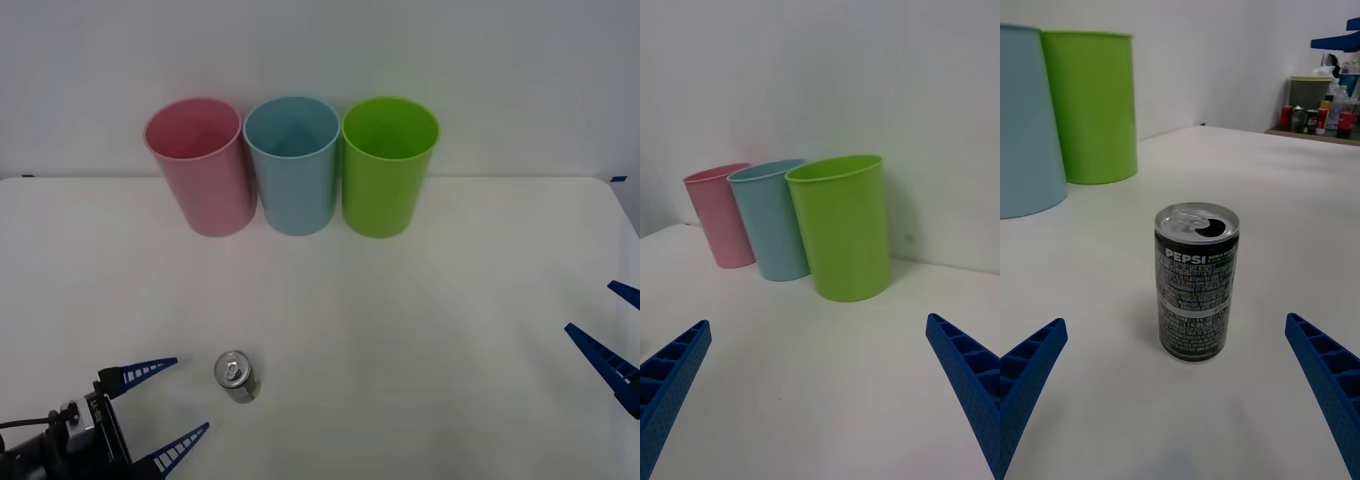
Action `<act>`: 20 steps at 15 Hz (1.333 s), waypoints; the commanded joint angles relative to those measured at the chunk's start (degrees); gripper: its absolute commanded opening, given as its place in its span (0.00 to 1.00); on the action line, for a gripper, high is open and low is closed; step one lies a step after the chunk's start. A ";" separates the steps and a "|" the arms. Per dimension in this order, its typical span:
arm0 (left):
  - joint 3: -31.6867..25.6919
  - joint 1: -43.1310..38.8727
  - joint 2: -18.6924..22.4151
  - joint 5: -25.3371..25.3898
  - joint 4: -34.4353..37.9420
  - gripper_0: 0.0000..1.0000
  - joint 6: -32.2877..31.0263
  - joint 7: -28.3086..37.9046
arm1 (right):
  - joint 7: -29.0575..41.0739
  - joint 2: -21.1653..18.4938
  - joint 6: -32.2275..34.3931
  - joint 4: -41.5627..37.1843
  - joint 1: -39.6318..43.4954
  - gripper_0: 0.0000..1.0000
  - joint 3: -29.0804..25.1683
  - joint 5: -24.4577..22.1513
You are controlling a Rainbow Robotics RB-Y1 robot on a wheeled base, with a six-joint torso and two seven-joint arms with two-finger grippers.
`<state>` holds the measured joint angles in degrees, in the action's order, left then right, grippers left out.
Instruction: Grasp the object on the table and drop it into the matching bin: aluminum can to the light blue bin, PET bottle to the pink bin.
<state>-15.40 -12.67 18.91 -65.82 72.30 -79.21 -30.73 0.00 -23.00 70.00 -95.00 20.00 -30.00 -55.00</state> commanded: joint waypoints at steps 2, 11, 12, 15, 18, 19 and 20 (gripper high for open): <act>0.02 1.95 -2.56 -3.09 -1.02 1.00 0.11 -0.56 | 0.00 0.00 0.00 0.00 0.00 1.00 0.00 0.00; 0.02 5.90 -7.75 -9.94 -1.37 1.00 2.92 -1.00 | 0.00 0.00 0.00 0.00 0.00 1.00 0.00 0.00; 0.02 6.52 -7.83 -10.03 -2.25 1.00 2.92 -1.00 | 0.00 0.00 0.00 0.00 0.00 1.00 0.00 0.00; 0.02 9.07 -8.01 -10.47 -6.03 1.00 2.92 -2.32 | 0.00 0.00 0.00 0.00 0.00 1.00 0.00 0.00; 0.19 9.94 -8.27 -10.91 -6.64 1.00 2.92 -2.58 | 0.00 0.00 0.00 0.00 0.00 1.00 0.00 0.00; 0.28 10.03 -8.27 -11.00 -6.64 1.00 2.92 -2.58 | 0.00 0.00 0.00 0.00 0.00 1.00 0.00 0.00; 0.37 10.03 -8.45 -11.00 -6.64 1.00 2.92 -2.67 | 0.00 0.00 0.00 0.00 0.00 1.00 0.00 0.00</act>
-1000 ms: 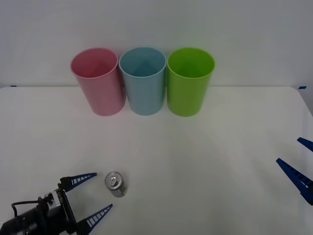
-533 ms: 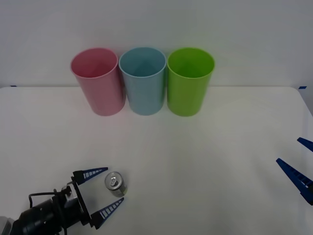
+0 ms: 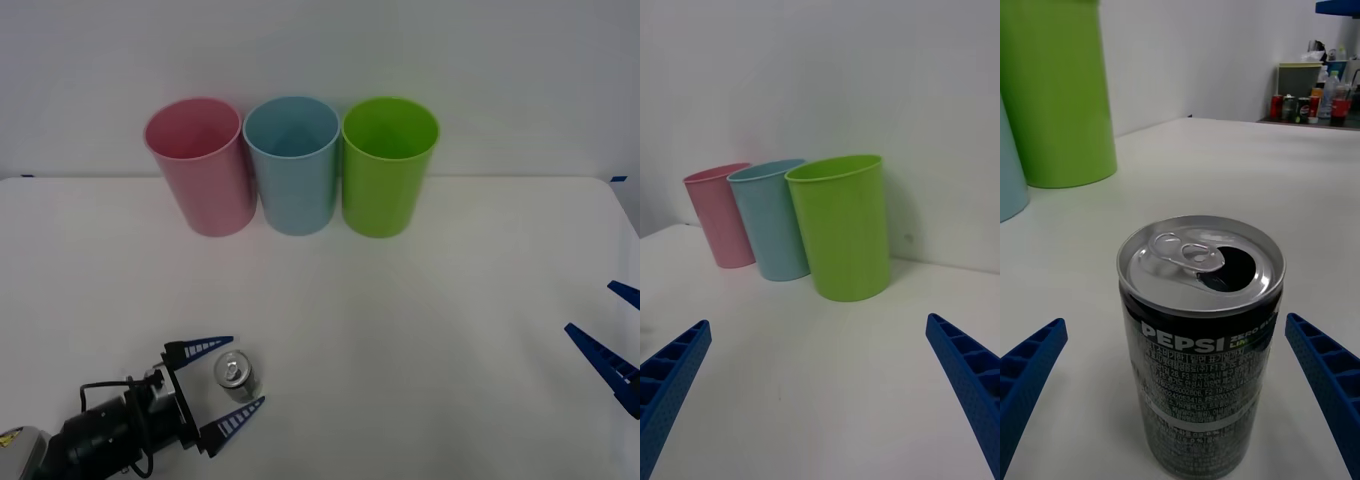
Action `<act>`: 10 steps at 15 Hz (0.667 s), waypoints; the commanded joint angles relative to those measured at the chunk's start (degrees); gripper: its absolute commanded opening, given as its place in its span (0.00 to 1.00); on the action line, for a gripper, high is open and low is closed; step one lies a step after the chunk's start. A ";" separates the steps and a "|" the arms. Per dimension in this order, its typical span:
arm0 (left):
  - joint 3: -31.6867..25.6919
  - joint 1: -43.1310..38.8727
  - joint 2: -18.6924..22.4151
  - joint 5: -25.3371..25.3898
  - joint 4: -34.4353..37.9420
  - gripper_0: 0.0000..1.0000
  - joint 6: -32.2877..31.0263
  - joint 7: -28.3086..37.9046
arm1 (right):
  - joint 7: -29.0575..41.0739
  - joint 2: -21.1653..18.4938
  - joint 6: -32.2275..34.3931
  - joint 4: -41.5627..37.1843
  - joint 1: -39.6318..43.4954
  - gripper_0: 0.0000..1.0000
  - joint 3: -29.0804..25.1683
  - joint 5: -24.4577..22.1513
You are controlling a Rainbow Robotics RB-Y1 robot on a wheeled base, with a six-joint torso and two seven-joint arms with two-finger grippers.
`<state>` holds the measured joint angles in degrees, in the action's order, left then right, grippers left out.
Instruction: Grasp the object on the table and drop it into the matching bin: aluminum can to the light blue bin, PET bottle to the pink bin.
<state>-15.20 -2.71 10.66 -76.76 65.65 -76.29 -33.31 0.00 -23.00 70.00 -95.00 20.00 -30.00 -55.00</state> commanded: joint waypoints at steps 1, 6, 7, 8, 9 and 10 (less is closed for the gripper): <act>0.26 0.08 -0.20 -0.15 0.00 1.00 0.00 0.00 | 0.00 0.00 0.00 0.00 0.00 1.00 0.00 0.00; 0.43 0.16 -0.20 -0.06 0.00 1.00 0.09 0.00 | 0.00 0.00 0.00 0.00 0.00 1.00 0.00 0.00; 0.43 0.25 -0.20 -0.06 0.00 1.00 0.09 -0.09 | 0.00 0.00 0.00 0.00 0.00 1.00 0.00 0.00; 0.34 0.25 -0.20 -0.06 0.00 0.73 0.09 0.00 | 0.00 0.00 0.00 0.00 0.00 1.00 0.00 0.00; 0.34 0.25 -0.20 -0.06 0.00 0.41 0.09 -0.09 | 0.00 0.00 0.00 0.00 0.00 1.00 0.00 0.00; 0.43 0.25 -0.20 -0.06 0.00 0.17 0.09 -0.18 | 0.00 0.00 0.00 0.00 0.00 1.00 0.00 0.00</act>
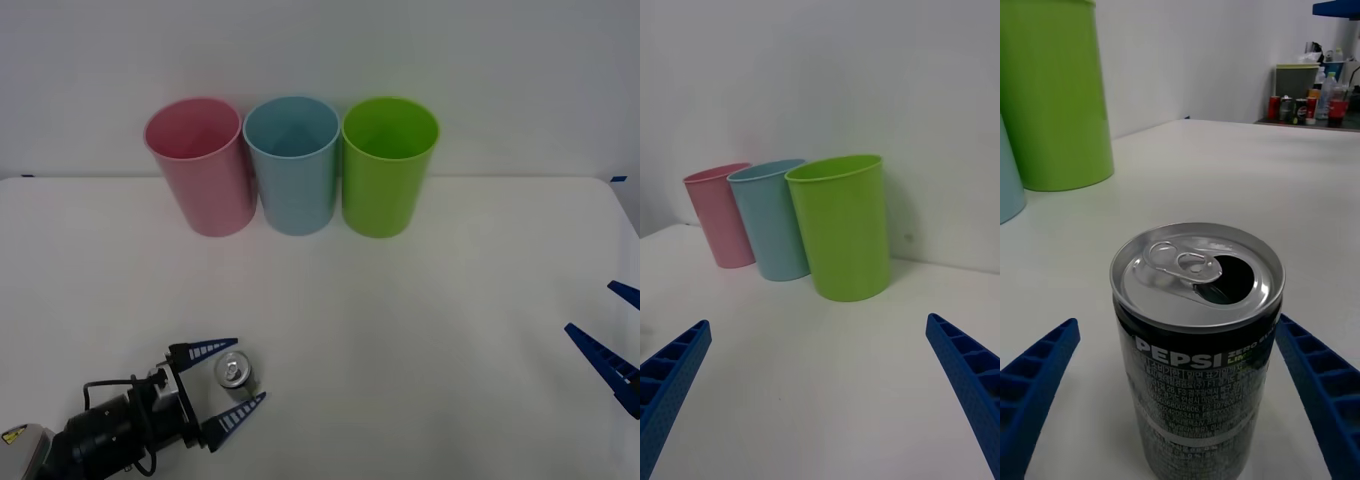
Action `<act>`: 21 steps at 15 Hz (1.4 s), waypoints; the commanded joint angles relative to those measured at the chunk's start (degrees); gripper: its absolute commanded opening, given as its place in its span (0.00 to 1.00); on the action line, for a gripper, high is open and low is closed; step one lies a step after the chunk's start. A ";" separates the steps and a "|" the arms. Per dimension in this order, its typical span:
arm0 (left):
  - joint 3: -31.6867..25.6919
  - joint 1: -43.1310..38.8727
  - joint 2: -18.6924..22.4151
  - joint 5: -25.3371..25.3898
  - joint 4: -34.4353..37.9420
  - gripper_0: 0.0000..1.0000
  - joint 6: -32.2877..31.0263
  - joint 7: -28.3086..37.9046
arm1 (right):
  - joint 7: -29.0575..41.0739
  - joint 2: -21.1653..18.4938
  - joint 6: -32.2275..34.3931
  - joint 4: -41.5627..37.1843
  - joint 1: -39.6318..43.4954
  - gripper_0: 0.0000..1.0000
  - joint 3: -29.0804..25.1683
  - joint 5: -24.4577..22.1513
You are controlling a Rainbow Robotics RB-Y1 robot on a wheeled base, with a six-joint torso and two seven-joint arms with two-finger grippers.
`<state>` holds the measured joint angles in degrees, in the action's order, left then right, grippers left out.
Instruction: Grasp the object on the table and drop it into the matching bin: aluminum can to the light blue bin, PET bottle to the pink bin.
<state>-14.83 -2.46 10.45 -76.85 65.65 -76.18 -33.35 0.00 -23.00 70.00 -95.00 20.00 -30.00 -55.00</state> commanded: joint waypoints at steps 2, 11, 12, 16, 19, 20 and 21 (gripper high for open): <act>-0.02 0.00 0.00 0.03 0.01 0.02 0.07 -0.13 | 0.00 0.00 0.00 0.00 0.00 1.00 0.00 0.00; -1.69 -0.44 0.09 0.20 0.01 0.00 -0.90 -0.04 | 0.00 0.00 0.00 0.00 0.00 1.00 0.00 0.00; -2.22 -0.70 0.09 0.38 0.18 0.00 -1.42 0.04 | 0.00 0.00 0.00 0.00 0.00 1.00 0.00 0.00; -2.92 -4.92 1.94 3.72 5.28 0.00 -1.51 1.89 | 0.00 0.00 0.00 0.00 0.00 1.00 0.00 0.00; -4.24 -8.17 3.52 6.18 9.24 0.00 -1.42 5.23 | 0.00 0.00 0.00 0.00 0.00 1.00 0.00 0.00; -5.03 -9.67 3.96 6.97 11.35 0.00 -1.51 7.16 | 0.00 0.00 0.00 0.00 0.00 1.00 0.00 0.00; -6.08 -10.90 4.05 7.41 13.19 0.00 -1.42 8.48 | 0.00 0.00 0.00 0.00 0.00 1.00 0.00 0.00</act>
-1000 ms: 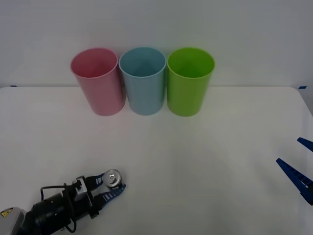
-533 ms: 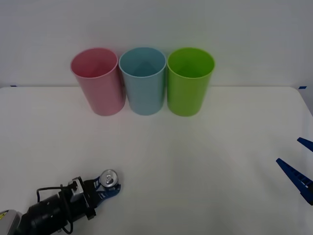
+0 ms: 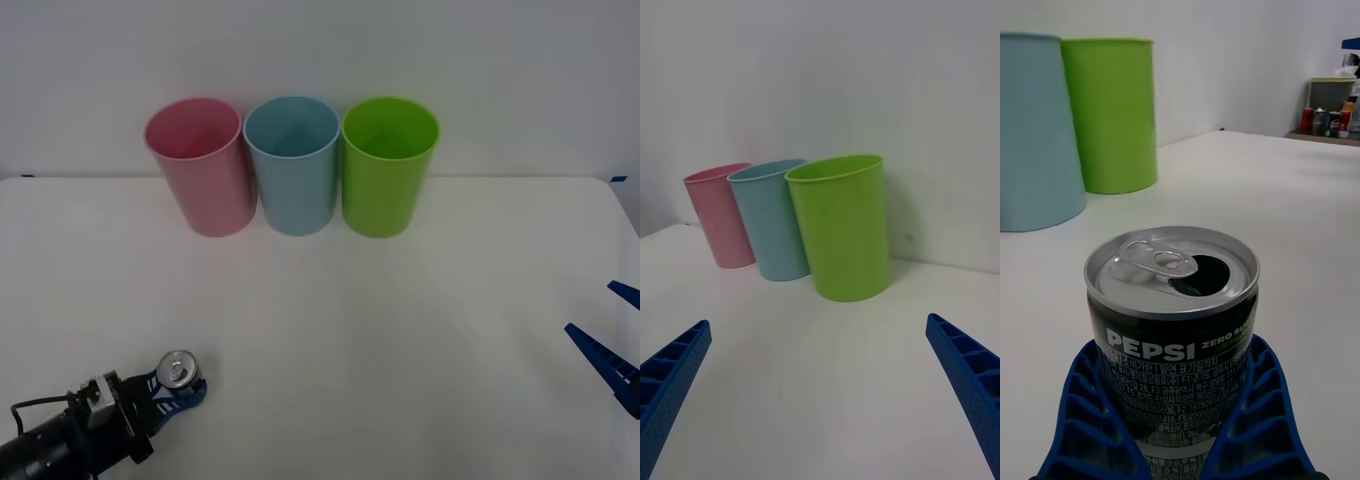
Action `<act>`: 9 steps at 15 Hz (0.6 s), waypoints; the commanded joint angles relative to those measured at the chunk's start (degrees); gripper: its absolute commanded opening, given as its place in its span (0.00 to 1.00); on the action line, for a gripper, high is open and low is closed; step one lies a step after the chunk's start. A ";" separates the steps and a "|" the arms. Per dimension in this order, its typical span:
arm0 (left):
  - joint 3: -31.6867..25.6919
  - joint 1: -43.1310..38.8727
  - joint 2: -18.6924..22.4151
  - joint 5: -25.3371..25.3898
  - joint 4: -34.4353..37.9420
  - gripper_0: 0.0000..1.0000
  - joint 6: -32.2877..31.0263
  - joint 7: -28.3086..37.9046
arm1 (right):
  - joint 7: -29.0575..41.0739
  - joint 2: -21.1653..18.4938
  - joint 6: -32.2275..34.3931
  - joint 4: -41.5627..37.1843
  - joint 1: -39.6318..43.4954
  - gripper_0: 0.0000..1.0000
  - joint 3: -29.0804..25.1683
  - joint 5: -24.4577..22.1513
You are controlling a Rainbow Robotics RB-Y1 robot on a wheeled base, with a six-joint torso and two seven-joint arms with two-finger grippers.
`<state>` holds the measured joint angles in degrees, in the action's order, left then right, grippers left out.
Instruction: Grasp the object on the table and drop it into the matching bin: aluminum can to the light blue bin, PET bottle to the pink bin.
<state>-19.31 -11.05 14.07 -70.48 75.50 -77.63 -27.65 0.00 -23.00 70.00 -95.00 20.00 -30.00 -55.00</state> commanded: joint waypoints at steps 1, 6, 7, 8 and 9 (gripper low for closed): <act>-2.84 -3.62 0.44 1.83 5.54 0.00 0.02 5.06 | 0.00 0.00 0.00 0.00 0.00 1.00 0.00 0.00; -5.65 -8.02 1.93 10.45 8.35 0.00 0.29 8.49 | 0.00 0.00 0.00 0.00 0.00 1.00 0.00 0.00; -6.88 -8.72 2.02 11.33 9.05 0.00 0.29 8.84 | 0.00 0.00 0.00 0.00 0.00 1.00 0.00 0.00; -7.68 -8.90 2.02 11.68 10.20 0.00 0.29 10.68 | 0.00 0.00 0.00 0.00 0.00 1.00 0.00 0.00; -8.03 -8.81 2.02 11.68 11.25 0.00 0.38 12.27 | 0.00 0.00 0.00 0.00 0.00 1.00 0.00 0.00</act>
<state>-27.02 -19.89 16.09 -58.85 85.95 -77.34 -16.62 0.00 -23.00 70.00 -95.00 20.00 -30.00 -55.00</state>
